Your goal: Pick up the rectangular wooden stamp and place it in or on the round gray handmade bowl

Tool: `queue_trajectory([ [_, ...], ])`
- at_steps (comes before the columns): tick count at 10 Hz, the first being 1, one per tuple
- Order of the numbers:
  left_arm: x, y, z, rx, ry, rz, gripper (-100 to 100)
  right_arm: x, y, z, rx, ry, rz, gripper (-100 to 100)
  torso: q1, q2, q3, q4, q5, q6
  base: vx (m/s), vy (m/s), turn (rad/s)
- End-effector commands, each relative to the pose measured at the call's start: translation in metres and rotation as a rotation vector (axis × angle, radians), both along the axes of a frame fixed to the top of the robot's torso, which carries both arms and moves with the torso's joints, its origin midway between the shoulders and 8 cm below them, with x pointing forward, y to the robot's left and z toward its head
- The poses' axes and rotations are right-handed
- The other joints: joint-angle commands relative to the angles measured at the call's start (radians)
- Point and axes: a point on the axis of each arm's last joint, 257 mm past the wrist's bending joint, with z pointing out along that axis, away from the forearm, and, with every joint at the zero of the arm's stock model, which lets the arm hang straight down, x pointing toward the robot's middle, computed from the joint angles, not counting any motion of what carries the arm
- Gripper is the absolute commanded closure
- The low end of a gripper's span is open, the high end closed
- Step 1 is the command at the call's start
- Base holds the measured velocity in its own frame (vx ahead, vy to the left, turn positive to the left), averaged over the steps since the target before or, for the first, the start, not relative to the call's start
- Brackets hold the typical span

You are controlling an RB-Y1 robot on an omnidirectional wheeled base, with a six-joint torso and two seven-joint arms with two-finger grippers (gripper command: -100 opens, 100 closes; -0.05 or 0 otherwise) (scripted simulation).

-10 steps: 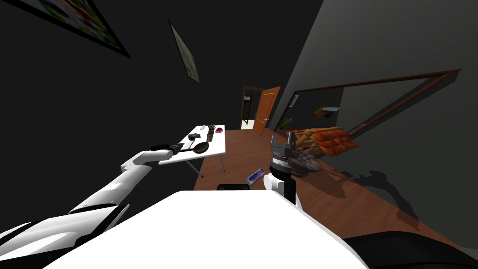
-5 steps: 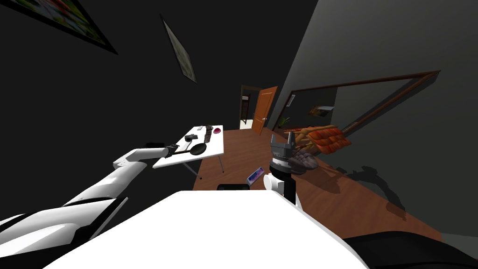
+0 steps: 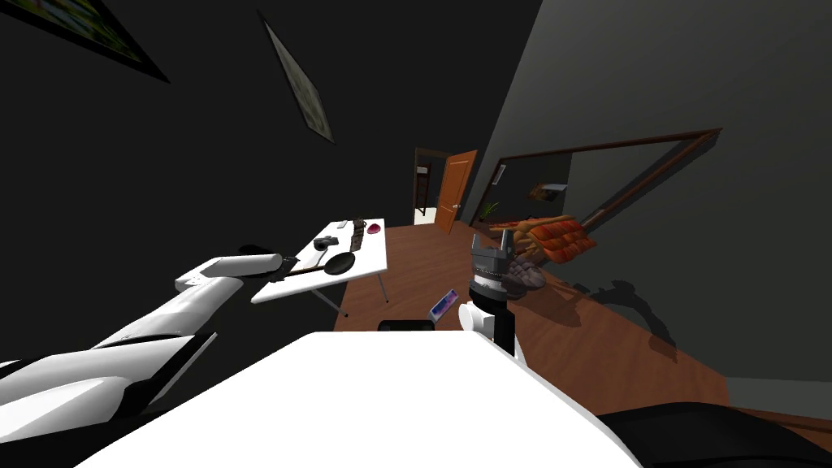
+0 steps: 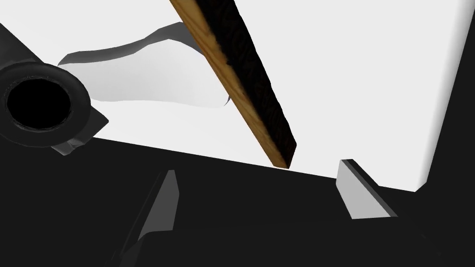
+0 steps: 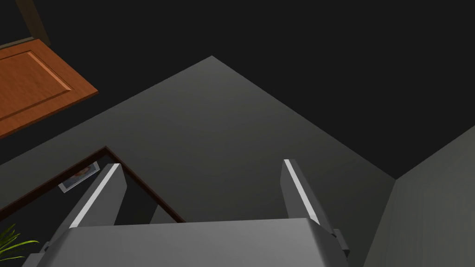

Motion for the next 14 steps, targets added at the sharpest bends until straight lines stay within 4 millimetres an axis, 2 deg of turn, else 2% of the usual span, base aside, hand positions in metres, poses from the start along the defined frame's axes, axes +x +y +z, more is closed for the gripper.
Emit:
queue_trajectory([
  [1,-0.018,0.008,-0.006,-0.03,0.045,0.043,-100,0.0,0.0,0.0,0.0,0.0,0.0,0,0.0,0.0,0.0,0.0,0.0,0.0,0.02,0.007,-0.064],
  [2,-0.018,0.008,-0.006,-0.03,0.045,0.043,-100,0.0,0.0,0.0,0.0,0.0,0.0,0,-0.001,0.0,0.0,0.0,0.0,0.0,0.015,0.0,-0.029],
  [3,-0.027,0.012,-0.002,-0.055,0.075,0.077,-100,0.0,0.0,0.0,0.0,0.0,0.0,0,-0.001,0.001,0.0,0.0,0.0,0.0,0.031,0.017,-0.089],
  [4,-0.035,0.016,-0.008,-0.063,0.088,0.095,-100,0.0,0.0,0.0,0.0,0.0,0.0,0,0.0,0.0,0.0,0.0,0.0,0.0,0.025,0.014,-0.078],
  [5,-0.045,0.02,-0.005,-0.089,0.116,0.131,-100,0.0,0.0,0.0,0.0,0.0,0.0,0,0.0,0.0,0.0,0.0,0.0,0.0,0.039,0.03,-0.133],
  [7,-0.072,0.028,-0.014,-0.13,0.166,0.206,-100,0.0,0.0,0.0,0.0,0.0,0.0,0,0.0,0.0,0.0,0.0,0.0,0.0,0.035,0.026,-0.115],
  [9,-0.077,0.027,-0.016,-0.138,0.179,0.212,-100,0.0,0.0,0.0,0.0,0.0,0.0,0,0.0,0.0,0.0,0.0,0.0,0.0,0.018,0.007,-0.04],
  [10,-0.094,0.029,-0.018,-0.173,0.216,0.262,-100,0.0,0.0,0.0,0.0,0.0,0.0,0,-0.001,0.001,0.0,0.0,0.0,0.0,0.024,0.017,-0.076],
  [11,-0.095,0.029,-0.019,-0.174,0.218,0.265,-100,0.0,0.0,0.0,0.0,0.0,0.0,0,0.0,0.0,0.0,0.0,0.0,0.0,0.03,0.025,-0.095],
  [12,-0.112,0.031,-0.02,-0.206,0.248,0.313,-100,0.0,0.0,0.0,0.0,0.0,0.0,0,0.0,0.0,0.0,0.0,0.0,0.0,0.039,0.036,-0.128],
  [13,-0.113,0.03,-0.021,-0.209,0.253,0.315,-100,0.0,0.0,0.0,0.0,0.0,0.0,0,0.001,-0.001,0.0,0.0,0.0,0.0,0.031,0.028,-0.091],
  [14,-0.13,0.029,-0.023,-0.242,0.286,0.361,-100,0.0,0.0,0.0,0.0,0.0,0.0,0,0.0,-0.001,0.0,0.0,0.0,0.0,0.039,0.037,-0.127],
])
